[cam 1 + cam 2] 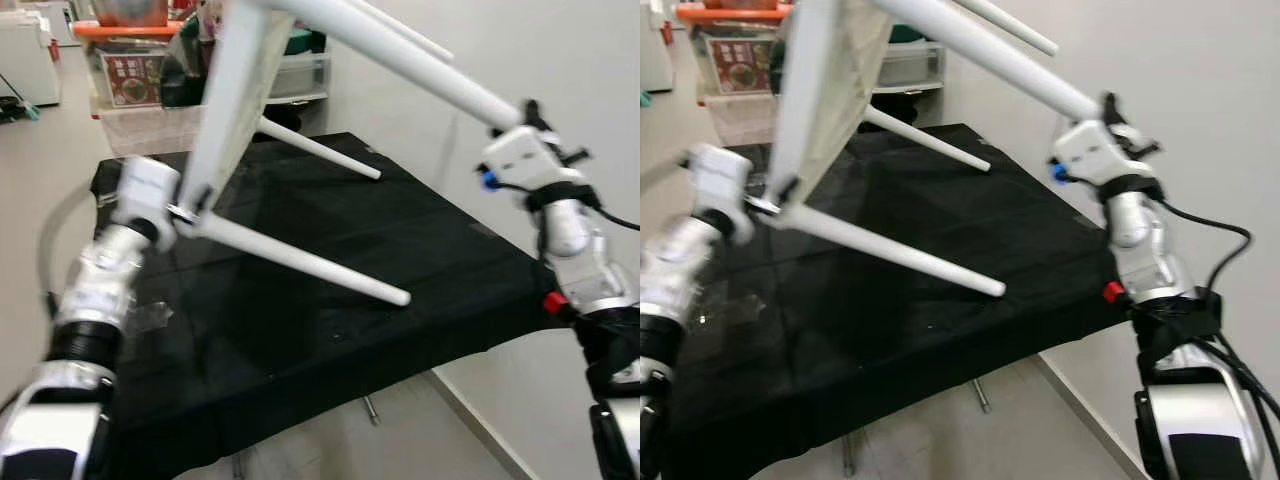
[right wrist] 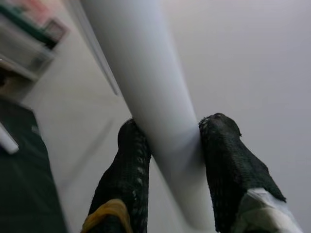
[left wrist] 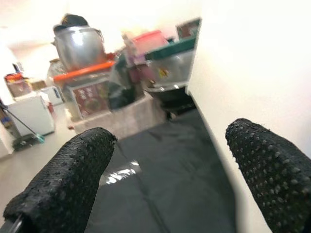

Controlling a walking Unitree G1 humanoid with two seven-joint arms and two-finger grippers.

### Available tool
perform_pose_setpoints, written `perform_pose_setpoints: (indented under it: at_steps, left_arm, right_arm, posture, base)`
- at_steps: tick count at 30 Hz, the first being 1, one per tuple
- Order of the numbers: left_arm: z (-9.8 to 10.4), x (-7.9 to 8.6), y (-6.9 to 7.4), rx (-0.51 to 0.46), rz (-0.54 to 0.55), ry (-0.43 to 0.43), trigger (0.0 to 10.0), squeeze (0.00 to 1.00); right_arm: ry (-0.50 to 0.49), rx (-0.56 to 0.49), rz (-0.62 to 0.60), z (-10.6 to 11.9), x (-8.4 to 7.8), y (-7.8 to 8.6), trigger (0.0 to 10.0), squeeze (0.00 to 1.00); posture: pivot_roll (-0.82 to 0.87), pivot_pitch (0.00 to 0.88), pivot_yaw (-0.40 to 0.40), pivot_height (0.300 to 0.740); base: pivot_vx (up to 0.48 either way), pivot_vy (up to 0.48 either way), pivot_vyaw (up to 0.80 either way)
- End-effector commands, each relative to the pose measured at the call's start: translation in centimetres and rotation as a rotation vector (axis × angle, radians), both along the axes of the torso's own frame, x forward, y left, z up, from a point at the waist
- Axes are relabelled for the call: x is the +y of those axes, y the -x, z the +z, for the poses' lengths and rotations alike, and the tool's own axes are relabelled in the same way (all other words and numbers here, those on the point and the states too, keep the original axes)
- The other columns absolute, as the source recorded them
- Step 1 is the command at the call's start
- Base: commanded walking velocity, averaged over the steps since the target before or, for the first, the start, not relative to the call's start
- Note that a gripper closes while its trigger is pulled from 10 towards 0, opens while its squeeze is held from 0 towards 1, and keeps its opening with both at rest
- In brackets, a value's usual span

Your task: Building children table

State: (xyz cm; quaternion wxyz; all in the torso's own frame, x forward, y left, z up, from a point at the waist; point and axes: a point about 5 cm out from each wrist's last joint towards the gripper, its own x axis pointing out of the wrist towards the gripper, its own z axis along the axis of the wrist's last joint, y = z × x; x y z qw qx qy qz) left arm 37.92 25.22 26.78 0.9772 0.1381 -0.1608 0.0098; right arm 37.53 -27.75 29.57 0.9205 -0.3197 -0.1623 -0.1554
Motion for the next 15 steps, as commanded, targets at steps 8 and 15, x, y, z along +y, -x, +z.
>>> perform_pose_setpoints:
  at_steps: [8, 15]
  left_arm:
    - [0.6, 0.0, -0.2, -0.008, -0.003, -0.025, 10.0, 0.0]
    - [-0.1, -0.3, 0.2, -0.015, -0.01, -0.01, 10.0, 0.0]
  right_arm:
    - [-0.582, 0.289, 0.06, -8.1, 1.4, -1.0, 0.0, 0.0]
    - [-0.657, 0.385, 0.089, -10.6, 3.0, -0.8, 0.0, 0.0]
  posture:
    - [0.06, 0.0, -0.013, 0.74]
    - [0.06, 0.0, -0.02, 0.74]
  base:
    - [0.0, 0.0, 0.0]
    - [0.0, 0.0, 0.0]
